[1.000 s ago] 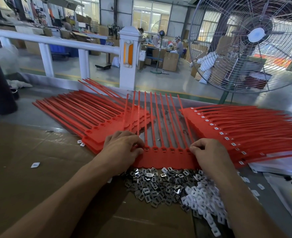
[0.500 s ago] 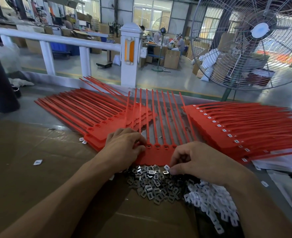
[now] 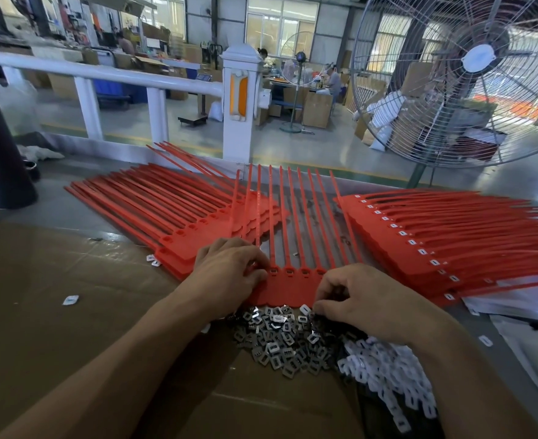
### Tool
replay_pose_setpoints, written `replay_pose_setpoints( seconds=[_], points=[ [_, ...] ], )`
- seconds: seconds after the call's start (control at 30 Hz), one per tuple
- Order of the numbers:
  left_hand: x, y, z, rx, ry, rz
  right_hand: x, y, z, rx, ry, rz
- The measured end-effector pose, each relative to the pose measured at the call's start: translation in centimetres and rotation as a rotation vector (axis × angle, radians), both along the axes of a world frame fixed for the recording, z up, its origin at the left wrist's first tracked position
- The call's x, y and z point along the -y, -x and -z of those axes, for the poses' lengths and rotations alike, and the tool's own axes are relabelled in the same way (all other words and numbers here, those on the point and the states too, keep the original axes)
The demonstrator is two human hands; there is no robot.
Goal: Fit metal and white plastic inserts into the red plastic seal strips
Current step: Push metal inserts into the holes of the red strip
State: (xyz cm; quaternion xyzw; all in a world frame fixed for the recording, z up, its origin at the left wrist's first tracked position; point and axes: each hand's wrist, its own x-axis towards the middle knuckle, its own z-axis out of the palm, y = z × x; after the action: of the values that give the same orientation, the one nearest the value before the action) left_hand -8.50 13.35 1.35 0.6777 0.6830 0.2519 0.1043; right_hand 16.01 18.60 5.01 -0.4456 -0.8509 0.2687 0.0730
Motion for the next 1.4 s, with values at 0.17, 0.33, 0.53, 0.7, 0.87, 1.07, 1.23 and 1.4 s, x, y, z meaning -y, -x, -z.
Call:
replay_pose_setpoints(
  seconds=[0.17, 0.33, 0.53, 0.7, 0.87, 1.07, 1.23, 1.4],
  points=[
    [-0.1, 0.0, 0.0, 0.008, -0.007, 0.001, 0.1, 0.0, -0.2, -0.032, 0.022, 0.026],
    [-0.2, 0.1, 0.2, 0.009, -0.007, 0.000, 0.2, 0.5, 0.0, 0.001, -0.016, 0.030],
    [-0.1, 0.1, 0.1, 0.008, -0.006, 0.000, 0.4, 0.6, 0.0, 0.002, -0.063, 0.052],
    [-0.1, 0.1, 0.1, 0.002, -0.010, 0.000, 0.2, 0.6, 0.3, -0.074, -0.139, 0.149],
    [-0.2, 0.1, 0.2, 0.008, -0.017, -0.001, -1.0, -0.5, 0.7, -0.392, -0.108, 0.423],
    [-0.2, 0.1, 0.2, -0.008, -0.023, 0.006, -2.1, -1.7, 0.9, -0.533, -0.040, 0.611],
    [-0.2, 0.3, 0.3, -0.021, -0.030, 0.002, -2.7, -2.1, 1.5, -0.416, -0.146, 0.663],
    [-0.2, 0.4, 0.3, -0.015, -0.020, 0.000, -2.6, -2.1, 1.2, -0.247, -0.176, 0.642]
  ],
)
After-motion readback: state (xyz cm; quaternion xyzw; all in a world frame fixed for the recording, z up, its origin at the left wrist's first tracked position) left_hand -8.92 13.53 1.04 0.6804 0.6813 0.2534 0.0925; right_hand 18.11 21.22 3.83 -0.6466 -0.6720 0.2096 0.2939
